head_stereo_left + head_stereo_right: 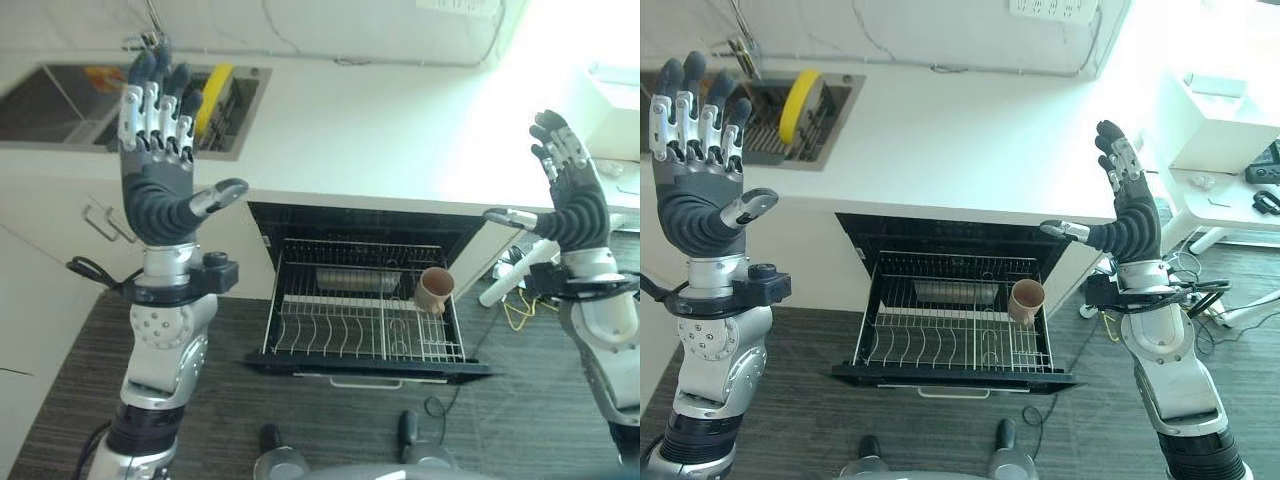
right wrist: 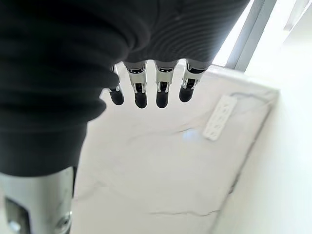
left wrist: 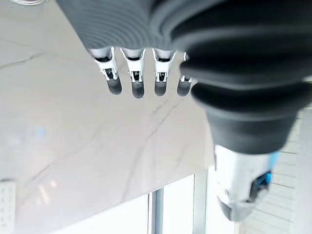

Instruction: Place the dishes in the dishwasher.

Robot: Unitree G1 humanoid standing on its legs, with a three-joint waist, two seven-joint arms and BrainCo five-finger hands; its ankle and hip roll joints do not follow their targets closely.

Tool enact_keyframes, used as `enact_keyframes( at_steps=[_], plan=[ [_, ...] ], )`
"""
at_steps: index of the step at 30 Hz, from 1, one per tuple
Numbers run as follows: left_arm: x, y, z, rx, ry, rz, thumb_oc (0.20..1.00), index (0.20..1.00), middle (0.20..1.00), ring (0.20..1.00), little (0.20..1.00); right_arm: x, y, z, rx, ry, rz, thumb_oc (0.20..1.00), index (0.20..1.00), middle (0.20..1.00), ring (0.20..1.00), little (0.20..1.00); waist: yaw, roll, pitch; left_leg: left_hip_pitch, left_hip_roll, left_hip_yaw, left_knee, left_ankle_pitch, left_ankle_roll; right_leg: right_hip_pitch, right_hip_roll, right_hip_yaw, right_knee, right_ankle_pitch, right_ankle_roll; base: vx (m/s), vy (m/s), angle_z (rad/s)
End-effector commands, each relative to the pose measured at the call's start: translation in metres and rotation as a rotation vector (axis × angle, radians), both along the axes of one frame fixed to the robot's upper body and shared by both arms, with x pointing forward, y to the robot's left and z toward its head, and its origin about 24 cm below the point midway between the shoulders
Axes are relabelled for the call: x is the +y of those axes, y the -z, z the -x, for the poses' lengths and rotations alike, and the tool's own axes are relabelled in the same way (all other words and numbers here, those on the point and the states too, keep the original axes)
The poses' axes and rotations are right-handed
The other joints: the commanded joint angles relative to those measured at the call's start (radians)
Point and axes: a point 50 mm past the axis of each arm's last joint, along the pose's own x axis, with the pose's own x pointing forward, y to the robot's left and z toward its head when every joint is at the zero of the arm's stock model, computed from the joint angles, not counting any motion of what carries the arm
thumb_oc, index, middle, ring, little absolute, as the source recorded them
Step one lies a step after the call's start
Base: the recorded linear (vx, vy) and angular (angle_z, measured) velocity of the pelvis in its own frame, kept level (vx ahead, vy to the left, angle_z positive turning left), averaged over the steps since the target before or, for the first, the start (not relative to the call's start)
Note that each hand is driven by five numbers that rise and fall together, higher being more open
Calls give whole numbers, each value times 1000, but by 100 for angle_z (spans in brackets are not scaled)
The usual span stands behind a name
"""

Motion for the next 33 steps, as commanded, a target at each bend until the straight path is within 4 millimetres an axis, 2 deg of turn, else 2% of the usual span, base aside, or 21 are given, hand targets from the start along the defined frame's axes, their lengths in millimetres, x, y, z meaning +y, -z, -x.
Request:
enact_keyframes(
  at_steps=[1,5,6,7,8,11,12,13,15,16,19,21,22,23,24,26,27,28,29,32,33],
  plan=[
    [6,-17,14,-149,13,6,1000,1000,1000,1000,1000,4,-33,14,-191,-78,-2,1000,1000,1000,1000,1000,30,-65,7,-23,35,-98,-6,36,-13,67,-16,29,17,-88,-26,-243,101,18],
    [13,-14,19,-150,-21,29,1000,1000,1000,1000,1000,-3,-41,14,-222,-102,-4,1000,1000,1000,1000,1000,18,-72,14,-36,-10,-122,316,-51,1,39,-41,61,16,-57,-40,-318,322,-32],
    [11,-16,17,-155,-14,24,1000,1000,1000,1000,1000,-3,-44,12,-238,-80,-6,1000,1000,1000,1000,1000,4,-63,14,-3,-27,-131,293,-121,10,14,-63,60,25,-30,-19,-298,644,-64],
    [10,-18,14,-159,0,20,1000,1000,1000,1000,1000,-2,-43,11,-247,-59,-14,1000,1000,1000,1000,1000,-15,-51,15,67,-38,-88,198,-166,27,-16,-97,63,36,4,11,-371,992,-25],
    [5,-22,6,-141,66,10,1000,1000,1000,1000,1000,-4,-37,11,-241,-19,-47,1000,1000,1000,1000,1000,-25,-44,28,115,-104,-79,113,-205,52,-52,-181,64,8,117,61,-312,818,18],
    [-2,-24,3,-130,115,-36,1000,1000,1000,1000,1000,-11,-33,16,-227,0,-66,1000,1000,1000,1000,1000,-37,-53,33,104,-161,-84,115,-226,69,-80,-216,82,0,170,69,-173,447,30],
    [-2,-22,5,-115,132,-63,1000,1000,1000,1000,1000,-14,-28,19,-207,9,-61,1000,1000,1000,1000,1000,-44,-56,38,104,-181,-80,105,-211,78,-108,-212,66,39,212,68,-179,402,37],
    [0,-20,6,-106,137,-68,1000,1000,1000,1000,1000,-15,-25,20,-198,14,-58,1000,1000,1000,1000,1000,-43,-53,41,108,-180,-73,96,-201,83,-117,-201,59,81,197,64,-191,386,34],
    [10,-13,10,-74,143,-55,1000,1000,1000,1000,1000,-21,-22,25,-183,23,-73,1000,1000,1000,1000,1000,-37,-38,29,115,-182,-51,35,-173,118,-94,-80,33,216,48,28,-120,299,10],
    [10,-11,9,-66,141,-45,1000,1000,1000,1000,1000,-22,-22,25,-180,15,-93,1000,1000,1000,1000,1000,-38,-34,26,123,-192,-45,6,-160,128,-92,-30,22,282,18,22,-63,220,-28],
    [6,-11,8,-75,110,-14,1000,1000,1000,1000,1000,-19,-19,26,-180,17,-89,1000,1000,1000,1000,1000,-51,-35,11,140,-233,-26,-42,-140,153,-115,73,14,382,-15,12,-13,118,-27],
    [6,-13,7,-86,88,5,1000,1000,1000,1000,1000,-18,-17,26,-185,33,-79,1000,1000,1000,1000,1000,-58,-41,-1,152,-253,-20,-43,-152,162,-138,84,5,365,-25,6,79,-36,-12],
    [7,-15,6,-93,85,1,1000,1000,1000,1000,1000,-23,-18,25,-187,74,-73,1000,1000,1000,1000,1000,-58,-34,-8,137,-250,-11,-11,-153,161,-107,98,-7,320,-118,-34,98,-97,16],
    [7,-15,6,-93,86,2,1000,1000,1000,1000,1000,-24,-18,26,-188,82,-69,1000,1000,1000,1000,1000,-60,-34,-7,133,-250,-13,1,-158,159,-99,101,-6,313,-128,-39,122,-126,34],
    [7,-15,7,-80,122,25,1000,1000,1000,1000,1000,-30,-20,27,-189,133,-51,1000,1000,1000,1000,1000,-54,-37,1,82,-236,7,165,-127,114,-30,114,-15,278,-201,-79,68,-84,48],
    [6,-14,9,-75,142,64,1000,1000,1000,1000,1000,-30,-24,26,-199,144,-34,1000,1000,1000,1000,1000,-44,-44,19,-16,-182,1,360,-2,33,5,115,-17,251,-199,-111,43,-20,52],
    [7,-13,9,-77,137,84,1000,1000,1000,1000,1000,-29,-31,24,-214,138,-6,1000,1000,1000,1000,1000,-39,-54,31,-74,-130,-32,440,-6,19,15,95,-7,250,-198,-119,41,141,63],
    [7,-13,10,-79,131,85,1000,1000,1000,1000,1000,-29,-36,22,-215,132,-4,1000,1000,1000,1000,1000,-37,-56,31,-74,-87,-29,421,-12,23,16,87,-5,254,-203,-119,107,470,61],
    [11,-11,12,-75,115,98,1000,1000,1000,1000,1000,-31,-39,20,-217,117,4,1000,1000,1000,1000,1000,-47,-58,21,-23,-5,-29,303,-48,41,4,65,13,264,-207,-104,128,508,15],
    [17,-7,16,-69,68,131,1000,1000,1000,1000,1000,-31,-41,23,-214,75,25,1000,1000,1000,1000,1000,-39,-44,-5,44,62,-113,51,24,4,-13,41,69,265,-219,-74,133,627,-37],
    [17,-7,16,-68,66,139,1000,1000,1000,1000,1000,-31,-41,23,-215,72,29,1000,1000,1000,1000,1000,-39,-39,-11,55,74,-111,13,48,-2,-16,36,73,266,-221,-73,65,727,-65]
  ],
)
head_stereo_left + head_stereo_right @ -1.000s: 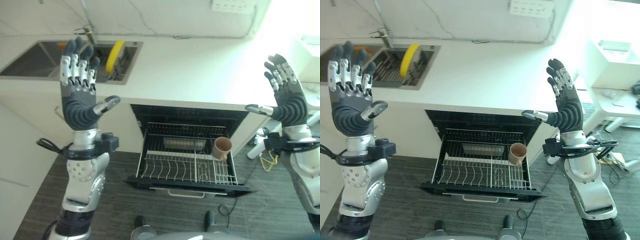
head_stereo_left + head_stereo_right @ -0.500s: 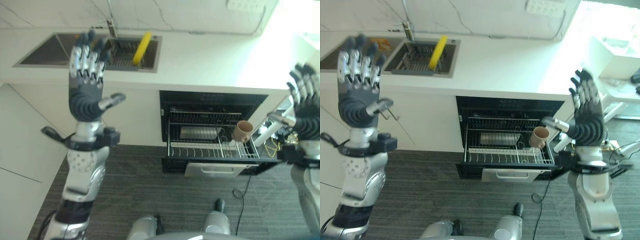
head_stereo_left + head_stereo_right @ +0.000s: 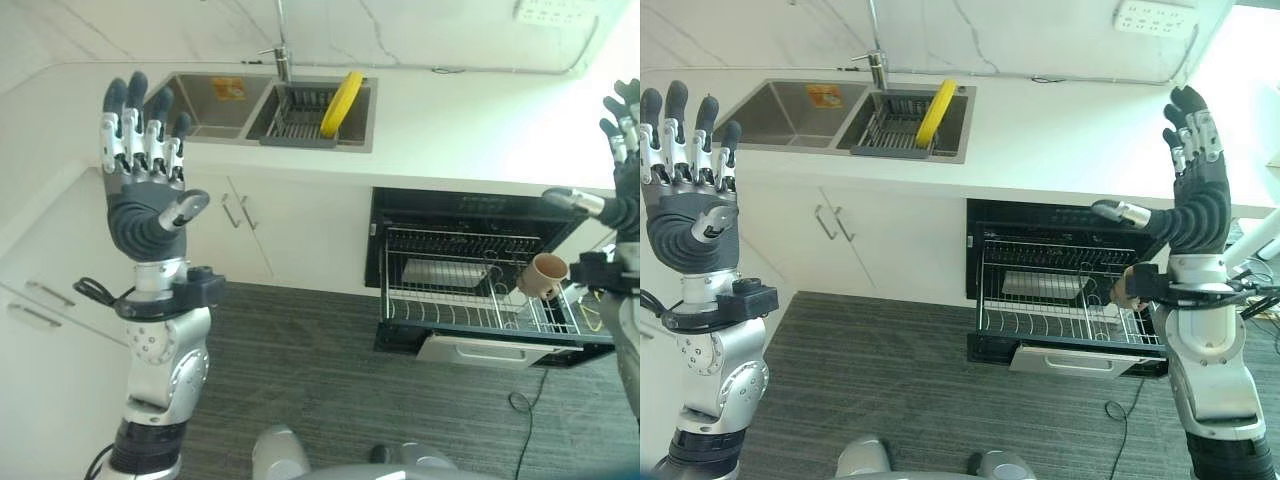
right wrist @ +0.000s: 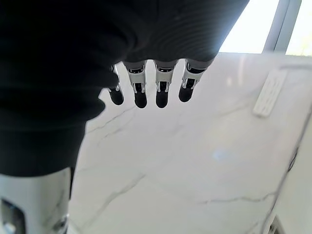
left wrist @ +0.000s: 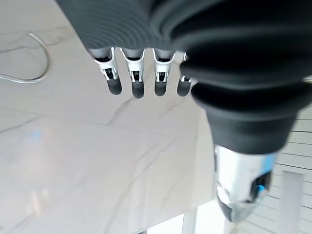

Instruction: Place the dishes in the dishwasher.

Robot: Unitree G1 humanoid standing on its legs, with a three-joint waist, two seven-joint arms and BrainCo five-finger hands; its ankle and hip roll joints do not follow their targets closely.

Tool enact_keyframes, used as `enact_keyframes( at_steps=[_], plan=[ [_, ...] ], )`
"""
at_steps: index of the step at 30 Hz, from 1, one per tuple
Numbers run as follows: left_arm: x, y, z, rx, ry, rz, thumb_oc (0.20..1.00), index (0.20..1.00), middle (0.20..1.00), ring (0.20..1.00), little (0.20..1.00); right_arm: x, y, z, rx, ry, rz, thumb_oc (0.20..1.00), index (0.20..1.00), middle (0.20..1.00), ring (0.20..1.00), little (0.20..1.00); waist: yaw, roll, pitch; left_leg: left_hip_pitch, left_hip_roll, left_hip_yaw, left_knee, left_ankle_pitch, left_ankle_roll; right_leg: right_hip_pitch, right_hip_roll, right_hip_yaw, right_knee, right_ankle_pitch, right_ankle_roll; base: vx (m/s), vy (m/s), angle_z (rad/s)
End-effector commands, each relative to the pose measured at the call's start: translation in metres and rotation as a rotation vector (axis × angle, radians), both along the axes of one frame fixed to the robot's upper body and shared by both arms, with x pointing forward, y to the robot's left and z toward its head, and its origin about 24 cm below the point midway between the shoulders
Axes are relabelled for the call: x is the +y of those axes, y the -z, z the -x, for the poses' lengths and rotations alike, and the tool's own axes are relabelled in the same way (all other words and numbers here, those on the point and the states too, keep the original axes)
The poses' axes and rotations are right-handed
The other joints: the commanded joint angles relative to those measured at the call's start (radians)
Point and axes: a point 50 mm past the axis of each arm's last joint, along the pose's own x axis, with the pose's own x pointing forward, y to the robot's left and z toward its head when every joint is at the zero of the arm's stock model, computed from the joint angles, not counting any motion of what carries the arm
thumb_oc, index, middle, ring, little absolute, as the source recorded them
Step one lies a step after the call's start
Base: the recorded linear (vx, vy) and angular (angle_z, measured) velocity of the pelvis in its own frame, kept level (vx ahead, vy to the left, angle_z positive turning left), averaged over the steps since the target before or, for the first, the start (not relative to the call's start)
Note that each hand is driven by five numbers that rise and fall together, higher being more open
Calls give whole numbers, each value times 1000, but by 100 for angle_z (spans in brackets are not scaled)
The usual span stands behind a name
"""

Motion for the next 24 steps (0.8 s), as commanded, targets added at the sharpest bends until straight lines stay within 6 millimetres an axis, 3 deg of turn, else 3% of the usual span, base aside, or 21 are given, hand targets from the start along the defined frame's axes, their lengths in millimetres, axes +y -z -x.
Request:
enact_keyframes(
  at_steps=[1,2,4,5,6,7,8,11,14,17,20,24],
  plan=[
    [-1,-19,17,-128,-6,10,1000,1000,1000,1000,1000,16,-25,12,-127,-108,60,1000,1000,1000,1000,1000,3,14,-50,115,21,33,-82,205,1,-40,-122,-14,-19,80,89,-2,701,-50],
    [-2,-19,16,-138,1,8,1000,1000,1000,1000,1000,16,-27,10,-138,-100,65,1000,1000,1000,1000,1000,4,18,-48,107,19,33,-79,197,-4,-50,-148,-7,-22,99,108,6,889,-38],
    [-1,-21,13,-135,47,5,1000,1000,1000,1000,1000,13,-29,12,-148,-65,66,1000,1000,1000,1000,1000,-8,20,-54,110,-17,90,-63,141,-11,-38,-243,-5,-40,151,169,68,888,-21],
    [-1,-22,11,-128,65,-1,1000,1000,1000,1000,1000,12,-28,13,-144,-54,62,1000,1000,1000,1000,1000,-5,12,-54,94,-40,92,-42,131,-3,-33,-274,-6,-57,199,177,62,807,-7],
    [-5,-26,9,-122,99,-39,1000,1000,1000,1000,1000,8,-25,17,-134,-36,43,1000,1000,1000,1000,1000,-1,-6,-59,75,-93,89,-20,107,11,-24,-337,-11,-87,317,197,34,691,27],
    [-7,-30,8,-120,121,-79,1000,1000,1000,1000,1000,7,-21,20,-124,-34,28,1000,1000,1000,1000,1000,8,-16,-64,82,-132,119,-16,88,24,-25,-400,-69,-110,405,213,26,823,59],
    [-2,-30,10,-108,108,-108,1000,1000,1000,1000,1000,11,-17,18,-115,-78,3,1000,1000,1000,1000,1000,31,-13,-61,100,-154,163,-15,73,48,-44,-423,-150,-82,450,216,16,713,32],
    [0,-30,10,-100,106,-117,1000,1000,1000,1000,1000,18,-13,14,-108,-100,-7,1000,1000,1000,1000,1000,34,-1,-67,126,-185,181,-57,67,82,-39,-298,-138,-77,339,197,15,362,-64],
    [-7,-26,4,-98,128,-101,1000,1000,1000,1000,1000,14,-6,16,-93,-74,-12,1000,1000,1000,1000,1000,9,-11,-84,134,-241,142,-108,72,117,-46,-120,-91,-76,255,161,43,208,21],
    [-12,-24,2,-96,122,-100,1000,1000,1000,1000,1000,12,-4,18,-93,-63,-9,1000,1000,1000,1000,1000,-10,-18,-97,127,-272,119,-112,60,130,-59,-64,-53,-116,253,145,32,2,52],
    [-9,-20,1,-61,87,-112,1000,1000,1000,1000,1000,8,-3,19,-85,-57,-10,1000,1000,1000,1000,1000,-15,-9,-110,126,-281,109,-112,63,135,-34,-45,-19,-190,236,125,54,-122,21],
    [-6,-17,-2,-22,26,-104,1000,1000,1000,1000,1000,17,-6,13,-89,-72,7,1000,1000,1000,1000,1000,-6,1,-121,135,-279,115,-112,63,130,1,-25,-23,-230,225,105,64,-123,9]
  ],
)
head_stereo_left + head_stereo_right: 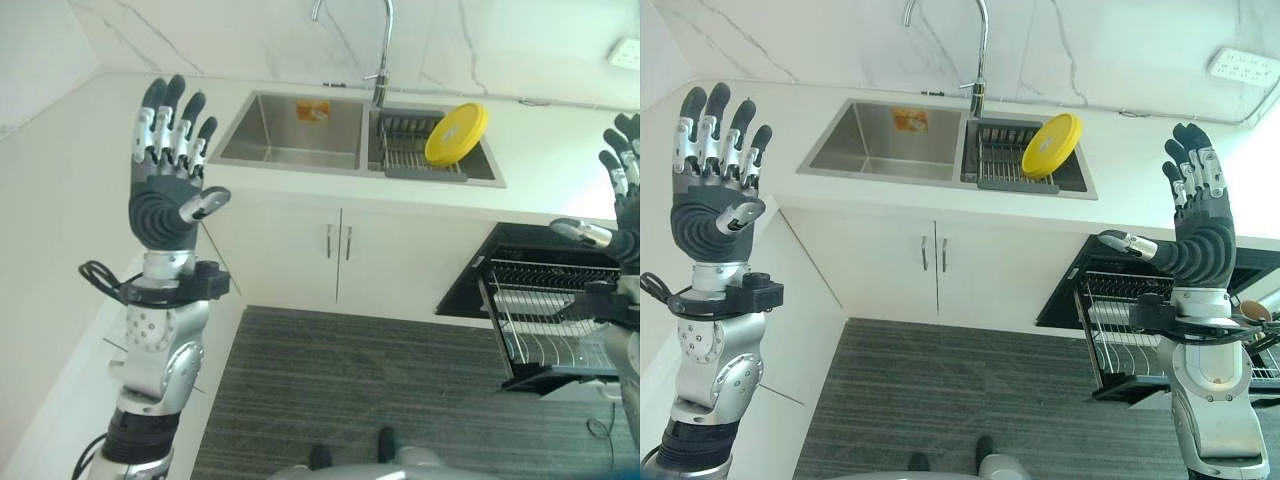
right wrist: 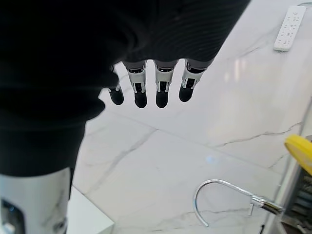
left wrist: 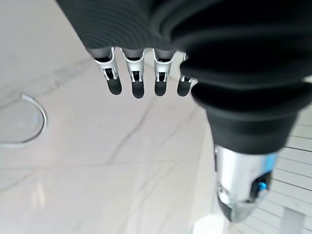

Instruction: Place the dishes in the dishwasher.

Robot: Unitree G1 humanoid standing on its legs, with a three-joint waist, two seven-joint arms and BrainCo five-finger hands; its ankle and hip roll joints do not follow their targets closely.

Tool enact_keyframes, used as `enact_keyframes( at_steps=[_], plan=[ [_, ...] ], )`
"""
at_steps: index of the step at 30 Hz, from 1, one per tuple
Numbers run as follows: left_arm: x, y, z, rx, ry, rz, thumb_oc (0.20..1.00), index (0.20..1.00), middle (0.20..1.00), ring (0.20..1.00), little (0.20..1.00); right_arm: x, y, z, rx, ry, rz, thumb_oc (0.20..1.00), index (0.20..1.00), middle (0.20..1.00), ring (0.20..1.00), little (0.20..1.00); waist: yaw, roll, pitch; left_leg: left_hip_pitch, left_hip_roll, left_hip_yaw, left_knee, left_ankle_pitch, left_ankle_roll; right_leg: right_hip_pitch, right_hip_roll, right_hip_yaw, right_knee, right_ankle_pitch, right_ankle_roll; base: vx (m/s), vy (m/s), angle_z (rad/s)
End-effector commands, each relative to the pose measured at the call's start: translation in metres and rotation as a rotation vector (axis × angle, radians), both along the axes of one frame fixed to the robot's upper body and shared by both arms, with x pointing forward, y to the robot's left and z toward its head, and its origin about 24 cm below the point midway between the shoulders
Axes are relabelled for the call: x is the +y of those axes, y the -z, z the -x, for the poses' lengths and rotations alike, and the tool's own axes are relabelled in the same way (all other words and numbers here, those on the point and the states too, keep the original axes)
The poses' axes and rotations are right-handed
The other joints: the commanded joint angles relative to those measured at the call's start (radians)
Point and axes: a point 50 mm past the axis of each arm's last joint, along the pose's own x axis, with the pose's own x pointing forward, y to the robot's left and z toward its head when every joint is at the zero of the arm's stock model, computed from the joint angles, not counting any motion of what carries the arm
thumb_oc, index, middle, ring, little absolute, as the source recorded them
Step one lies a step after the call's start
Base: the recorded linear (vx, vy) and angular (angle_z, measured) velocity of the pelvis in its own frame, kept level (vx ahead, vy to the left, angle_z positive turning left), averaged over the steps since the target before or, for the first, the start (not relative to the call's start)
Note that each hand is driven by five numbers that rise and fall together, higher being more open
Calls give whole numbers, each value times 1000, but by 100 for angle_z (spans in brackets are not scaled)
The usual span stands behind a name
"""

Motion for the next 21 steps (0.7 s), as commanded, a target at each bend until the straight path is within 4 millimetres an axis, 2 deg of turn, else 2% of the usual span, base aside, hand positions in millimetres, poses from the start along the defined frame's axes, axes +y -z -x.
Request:
enact_keyframes(
  at_steps=[1,7,9,10,11,12,13,14,16,18,20,21],
  plan=[
    [-2,-13,3,-65,-42,-46,1000,1000,1000,1000,1000,5,-24,-4,-128,-15,49,1000,1000,1000,1000,1000,0,13,-7,54,108,-30,-7,-15,-111,64,28,-1,4,-26,44,84,-134,-7],
    [3,-9,5,-54,-55,-43,1000,1000,1000,1000,1000,0,-20,3,-110,-18,54,1000,1000,1000,1000,1000,-32,25,-8,71,139,-7,-4,0,-127,65,57,16,29,-59,19,77,-194,-6],
    [3,-8,5,-52,-63,-44,1000,1000,1000,1000,1000,0,-20,3,-114,-26,51,1000,1000,1000,1000,1000,-36,24,0,67,149,1,33,6,-138,67,60,25,33,-64,10,47,-143,-3],
    [3,-8,5,-54,-68,-43,1000,1000,1000,1000,1000,0,-21,3,-116,-31,51,1000,1000,1000,1000,1000,-37,23,5,56,157,4,71,11,-145,69,62,30,34,-66,4,31,-171,-5],
    [3,-7,7,-64,-79,-39,1000,1000,1000,1000,1000,0,-22,2,-118,-35,62,1000,1000,1000,1000,1000,-35,16,22,4,189,6,212,58,-173,82,65,43,31,-70,-16,26,-192,-4],
    [3,-7,7,-68,-78,-34,1000,1000,1000,1000,1000,1,-22,2,-119,-36,65,1000,1000,1000,1000,1000,-34,10,31,-29,205,6,291,83,-185,88,66,47,29,-68,-26,62,-235,-17],
    [5,-7,9,-67,-64,-14,1000,1000,1000,1000,1000,0,-23,1,-121,-44,68,1000,1000,1000,1000,1000,-31,-2,44,-73,210,-1,409,85,-183,94,65,57,35,-67,-40,76,-150,-27],
    [5,-6,10,-67,-53,-5,1000,1000,1000,1000,1000,0,-24,1,-122,-46,70,1000,1000,1000,1000,1000,-28,-2,50,-99,213,-9,443,83,-181,97,68,63,42,-69,-43,130,-104,-34],
    [5,-5,10,-60,-31,-1,1000,1000,1000,1000,1000,1,-26,-1,-121,-44,71,1000,1000,1000,1000,1000,-16,1,58,-142,218,-10,401,79,-177,110,78,70,51,-86,-36,161,35,-23],
    [5,-3,11,-52,-19,8,1000,1000,1000,1000,1000,3,-24,-3,-121,-41,74,1000,1000,1000,1000,1000,-9,9,55,-135,230,6,255,92,-173,128,83,67,46,-108,-27,258,180,-26],
    [5,0,12,-43,-29,21,1000,1000,1000,1000,1000,4,-22,0,-120,-55,80,1000,1000,1000,1000,1000,-4,23,47,-124,239,-11,28,170,-187,168,87,84,31,-132,-12,354,288,-14],
    [6,1,13,-41,-35,24,1000,1000,1000,1000,1000,3,-21,3,-116,-61,82,1000,1000,1000,1000,1000,0,26,44,-141,250,-37,-7,203,-198,192,86,98,26,-144,-8,315,260,-24]
  ],
)
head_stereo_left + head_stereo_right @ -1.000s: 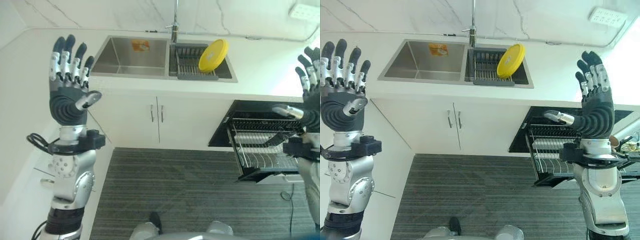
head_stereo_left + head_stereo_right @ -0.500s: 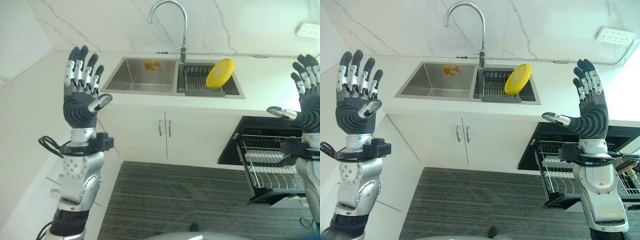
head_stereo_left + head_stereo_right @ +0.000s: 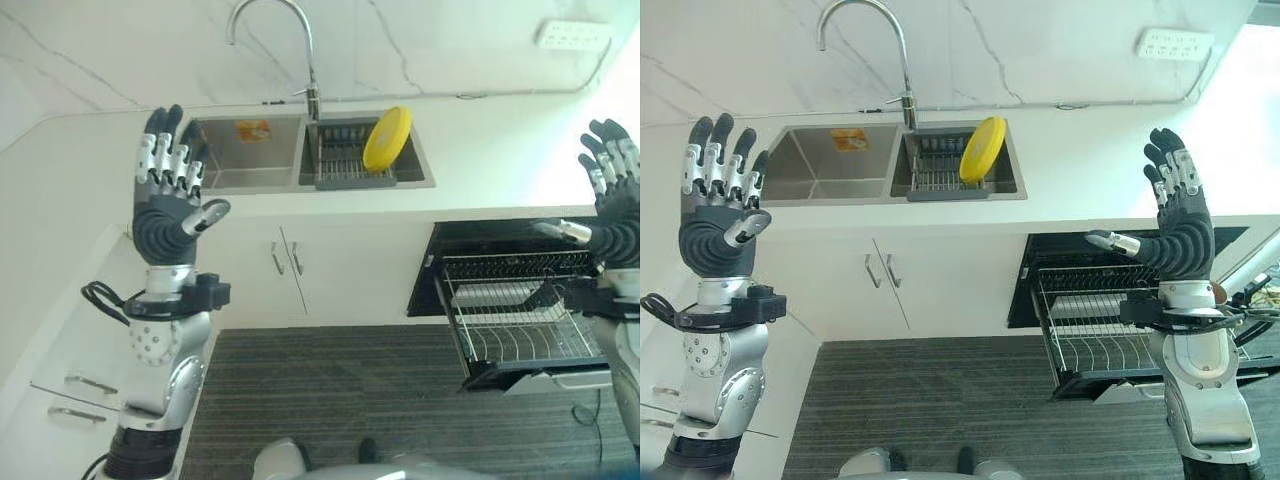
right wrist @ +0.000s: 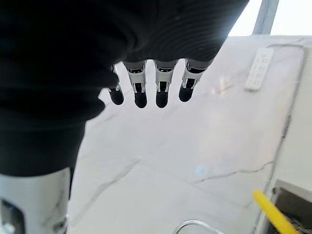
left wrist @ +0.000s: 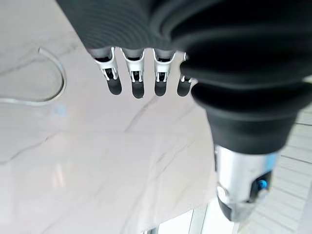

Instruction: Place the dishes in the dishwasher.

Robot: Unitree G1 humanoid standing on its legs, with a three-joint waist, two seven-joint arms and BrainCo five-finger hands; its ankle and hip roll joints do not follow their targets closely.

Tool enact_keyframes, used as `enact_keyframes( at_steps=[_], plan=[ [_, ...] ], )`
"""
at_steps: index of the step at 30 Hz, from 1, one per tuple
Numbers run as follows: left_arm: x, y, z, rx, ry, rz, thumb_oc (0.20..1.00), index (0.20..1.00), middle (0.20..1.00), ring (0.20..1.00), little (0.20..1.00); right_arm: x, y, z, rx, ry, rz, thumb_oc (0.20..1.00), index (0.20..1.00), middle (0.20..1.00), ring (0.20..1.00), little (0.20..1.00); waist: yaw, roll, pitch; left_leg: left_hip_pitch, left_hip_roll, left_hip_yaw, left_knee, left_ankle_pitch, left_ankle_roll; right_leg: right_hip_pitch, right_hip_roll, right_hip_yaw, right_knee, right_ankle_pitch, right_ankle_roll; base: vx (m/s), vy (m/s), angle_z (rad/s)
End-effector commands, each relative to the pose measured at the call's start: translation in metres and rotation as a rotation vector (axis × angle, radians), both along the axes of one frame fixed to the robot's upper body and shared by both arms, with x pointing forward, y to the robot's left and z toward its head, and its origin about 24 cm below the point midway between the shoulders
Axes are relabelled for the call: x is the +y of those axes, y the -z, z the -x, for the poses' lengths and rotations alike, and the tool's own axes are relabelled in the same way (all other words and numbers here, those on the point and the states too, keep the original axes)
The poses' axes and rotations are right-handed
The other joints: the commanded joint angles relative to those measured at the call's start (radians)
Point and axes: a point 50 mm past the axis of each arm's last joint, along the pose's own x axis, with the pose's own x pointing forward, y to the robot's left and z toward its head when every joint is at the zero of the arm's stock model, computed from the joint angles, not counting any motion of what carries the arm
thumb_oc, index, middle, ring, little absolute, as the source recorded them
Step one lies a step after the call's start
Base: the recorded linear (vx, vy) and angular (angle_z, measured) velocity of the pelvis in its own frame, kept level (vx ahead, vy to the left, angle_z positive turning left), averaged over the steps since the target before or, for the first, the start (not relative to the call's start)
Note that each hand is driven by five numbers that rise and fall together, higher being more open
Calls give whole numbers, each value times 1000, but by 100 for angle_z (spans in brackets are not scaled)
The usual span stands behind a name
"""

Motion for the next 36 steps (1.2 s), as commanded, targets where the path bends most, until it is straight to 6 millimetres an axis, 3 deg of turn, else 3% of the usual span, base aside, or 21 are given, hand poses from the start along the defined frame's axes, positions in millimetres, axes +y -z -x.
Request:
enact_keyframes(
  at_steps=[1,6,8,11,13,17,19,21,23,25,27,28,31,33,36],
  plan=[
    [5,-12,12,-94,-8,24,1000,1000,1000,1000,1000,3,-30,15,-166,-52,57,1000,1000,1000,1000,1000,25,29,-7,67,44,-45,-110,231,-28,136,-34,28,49,-93,98,333,313,-42],
    [6,-14,11,-93,2,11,1000,1000,1000,1000,1000,-6,-34,21,-180,-26,35,1000,1000,1000,1000,1000,31,12,-28,79,5,-23,-100,153,5,151,-111,16,81,-102,141,270,348,-34],
    [4,-19,8,-95,3,-1,1000,1000,1000,1000,1000,-6,-36,22,-205,-27,13,1000,1000,1000,1000,1000,42,-3,-31,97,-29,-23,-96,128,29,133,-143,3,119,-65,169,213,326,-26],
    [3,-20,8,-98,2,-7,1000,1000,1000,1000,1000,-5,-36,22,-209,-26,11,1000,1000,1000,1000,1000,45,-8,-32,103,-36,-21,-96,124,35,126,-152,0,129,-58,176,105,160,-17],
    [1,-27,3,-109,-10,-34,1000,1000,1000,1000,1000,-1,-37,19,-222,-28,4,1000,1000,1000,1000,1000,54,-21,-44,149,-74,-31,-103,89,62,86,-182,-20,186,10,208,281,440,7],
    [0,-27,3,-111,-51,-100,1000,1000,1000,1000,1000,-4,-33,20,-208,-24,-9,1000,1000,1000,1000,1000,60,-31,-50,179,-114,-43,-105,58,98,35,-196,-15,292,75,218,182,317,9],
    [0,-25,1,-87,-62,-115,1000,1000,1000,1000,1000,-4,-31,22,-206,-31,-13,1000,1000,1000,1000,1000,59,-22,-44,203,-119,-55,-109,42,112,-39,-199,-27,425,123,221,118,225,0],
    [1,-25,1,-88,-81,-142,1000,1000,1000,1000,1000,-4,-31,22,-202,-50,-13,1000,1000,1000,1000,1000,54,-16,-37,223,-117,-61,-109,28,116,-102,-184,-22,474,110,205,124,112,-1],
    [0,-26,-1,-78,-79,-157,1000,1000,1000,1000,1000,-4,-32,19,-195,-57,-9,1000,1000,1000,1000,1000,60,-21,-38,229,-118,-66,-110,22,113,-103,-189,-52,392,78,195,138,-50,1],
    [-1,-28,-4,-78,-75,-171,1000,1000,1000,1000,1000,-3,-34,16,-208,-64,-14,1000,1000,1000,1000,1000,58,-23,-29,243,-114,-73,-110,4,109,-111,-218,-72,246,89,199,142,-169,6],
    [-2,-29,-3,-92,-78,-186,1000,1000,1000,1000,1000,-2,-36,16,-224,-78,-27,1000,1000,1000,1000,1000,50,-23,-22,257,-108,-84,-110,-16,99,-117,-247,-50,120,137,215,164,-231,11],
    [-3,-30,-3,-101,-80,-198,1000,1000,1000,1000,1000,2,-37,14,-227,-87,-24,1000,1000,1000,1000,1000,47,-21,-19,271,-100,-84,-110,-30,90,-124,-275,-38,70,193,231,184,-257,24],
    [-1,-30,-1,-99,-99,-224,1000,1000,1000,1000,1000,11,-37,10,-216,-116,-18,1000,1000,1000,1000,1000,51,-14,-18,305,-72,-71,-110,-47,71,-119,-308,-48,-5,244,250,168,-344,16],
    [1,-30,0,-90,-100,-233,1000,1000,1000,1000,1000,12,-36,11,-202,-125,-17,1000,1000,1000,1000,1000,46,-12,-19,316,-51,-73,-108,-49,63,-115,-305,-27,2,229,251,156,-363,15],
    [-1,-27,1,-72,-93,-234,1000,1000,1000,1000,1000,9,-34,12,-159,-143,-17,1000,1000,1000,1000,1000,39,-10,-31,321,-2,-79,-110,-35,41,-76,-275,-23,-14,157,249,150,-534,2]
  ],
)
